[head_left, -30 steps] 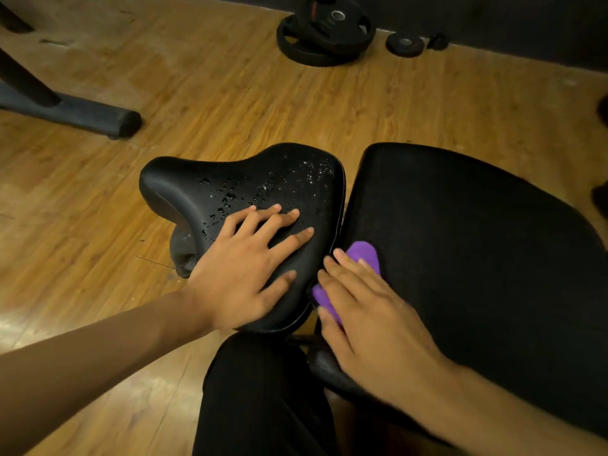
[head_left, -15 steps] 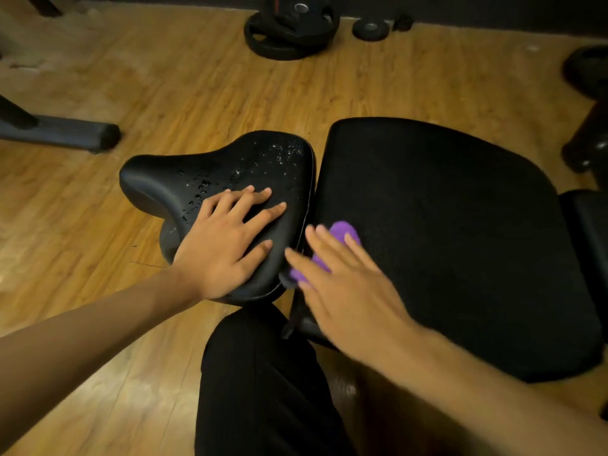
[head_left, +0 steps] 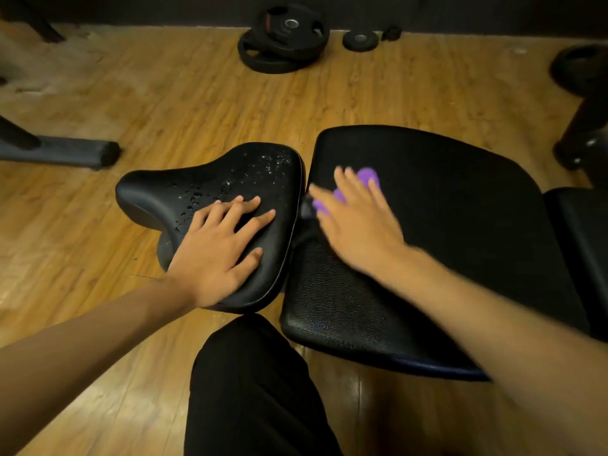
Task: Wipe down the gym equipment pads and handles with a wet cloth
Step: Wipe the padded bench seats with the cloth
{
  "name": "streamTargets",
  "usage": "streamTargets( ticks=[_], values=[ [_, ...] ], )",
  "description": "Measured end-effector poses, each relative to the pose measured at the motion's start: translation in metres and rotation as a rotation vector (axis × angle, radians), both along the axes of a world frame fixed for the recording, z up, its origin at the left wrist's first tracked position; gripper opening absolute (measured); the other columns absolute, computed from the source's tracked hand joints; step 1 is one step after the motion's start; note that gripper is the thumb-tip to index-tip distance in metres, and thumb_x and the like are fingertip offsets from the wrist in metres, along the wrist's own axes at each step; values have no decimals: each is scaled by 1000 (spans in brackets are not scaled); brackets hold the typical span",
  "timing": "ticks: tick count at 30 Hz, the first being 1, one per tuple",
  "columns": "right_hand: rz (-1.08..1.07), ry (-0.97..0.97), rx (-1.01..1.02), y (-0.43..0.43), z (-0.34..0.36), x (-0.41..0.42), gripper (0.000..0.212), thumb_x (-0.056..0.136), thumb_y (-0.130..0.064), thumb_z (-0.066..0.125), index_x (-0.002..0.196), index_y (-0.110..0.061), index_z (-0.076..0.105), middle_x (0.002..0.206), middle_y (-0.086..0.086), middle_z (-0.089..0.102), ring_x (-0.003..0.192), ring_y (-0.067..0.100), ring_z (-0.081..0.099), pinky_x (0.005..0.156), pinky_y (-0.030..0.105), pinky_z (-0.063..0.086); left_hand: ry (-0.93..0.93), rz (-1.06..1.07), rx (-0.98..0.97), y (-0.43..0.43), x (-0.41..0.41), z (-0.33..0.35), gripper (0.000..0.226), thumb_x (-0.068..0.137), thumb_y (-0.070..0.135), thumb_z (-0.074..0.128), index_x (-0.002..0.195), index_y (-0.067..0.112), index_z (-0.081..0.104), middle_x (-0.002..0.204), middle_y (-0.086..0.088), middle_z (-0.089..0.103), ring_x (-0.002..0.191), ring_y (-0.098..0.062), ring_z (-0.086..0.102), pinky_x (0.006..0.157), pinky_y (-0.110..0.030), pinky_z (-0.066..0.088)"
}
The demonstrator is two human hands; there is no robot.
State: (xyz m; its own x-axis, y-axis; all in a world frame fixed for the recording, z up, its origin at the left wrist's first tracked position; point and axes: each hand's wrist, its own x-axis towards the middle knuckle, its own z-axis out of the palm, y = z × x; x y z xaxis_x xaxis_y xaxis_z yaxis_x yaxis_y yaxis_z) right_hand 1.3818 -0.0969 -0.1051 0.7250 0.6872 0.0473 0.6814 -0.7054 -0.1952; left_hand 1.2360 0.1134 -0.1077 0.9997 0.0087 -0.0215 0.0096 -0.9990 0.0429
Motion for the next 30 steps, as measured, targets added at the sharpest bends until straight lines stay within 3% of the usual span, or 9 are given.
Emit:
streamTargets(
  ticks=[5,9,12,15,18,20,22,27,30],
  values=[
    [-126,2,-57,63,1,107,52,111,-38,24,163,-37,14,171,13,-6,157,31,-9,126,52,-5,-17,-5,4,0,-1,0,62,101,50,31,158,27,40,161,-7,40,149,-33,34,115,-49,25],
    [-25,7,24,36,-5,31,54,109,-41,27,162,-35,20,171,12,1,158,29,-6,127,49,-3,-25,4,9,0,-1,-3,62,101,49,33,158,26,41,160,-8,41,149,-34,35,115,-49,25],
    [115,62,21,-9,0,-54,55,108,-44,14,162,-32,18,171,9,-5,158,26,-9,128,46,-3,-18,13,18,-2,-1,-4,63,100,49,34,158,26,40,160,-7,41,150,-33,35,116,-48,24],
    [103,27,-11,2,1,-16,50,110,-37,22,159,-28,29,171,13,-7,158,30,-7,128,45,-3,-26,15,13,-1,-1,-4,63,100,50,34,158,27,40,161,-6,40,150,-32,34,117,-47,22],
    [17,-65,-55,60,-4,69,47,110,-35,28,148,-16,48,170,13,12,158,33,2,127,51,0,-41,5,5,1,0,-5,62,101,50,35,158,27,40,161,-5,40,150,-32,33,117,-47,22],
    [-55,-49,-107,95,-3,104,49,108,-36,31,132,-7,61,156,13,42,155,31,15,127,53,1,-49,9,14,3,0,-6,62,101,50,35,158,27,41,160,-5,41,150,-32,34,117,-47,23],
    [-88,-71,-66,106,-2,107,46,106,-35,36,123,-5,66,143,12,54,152,29,23,127,52,4,-52,14,25,1,0,-5,62,101,50,34,158,26,41,160,-6,42,150,-33,35,117,-47,23],
    [112,-44,92,31,-15,-2,58,103,-38,25,146,-8,51,161,19,36,155,33,21,127,49,16,-35,22,11,-3,-2,-5,63,100,51,33,158,25,42,159,-8,43,150,-34,36,117,-49,24],
    [186,-14,56,20,-12,19,60,102,-39,21,147,-12,51,163,23,30,155,34,21,127,48,16,-31,27,15,-3,-1,-4,64,100,51,33,159,27,40,160,-7,42,151,-33,35,117,-51,25]
  ],
)
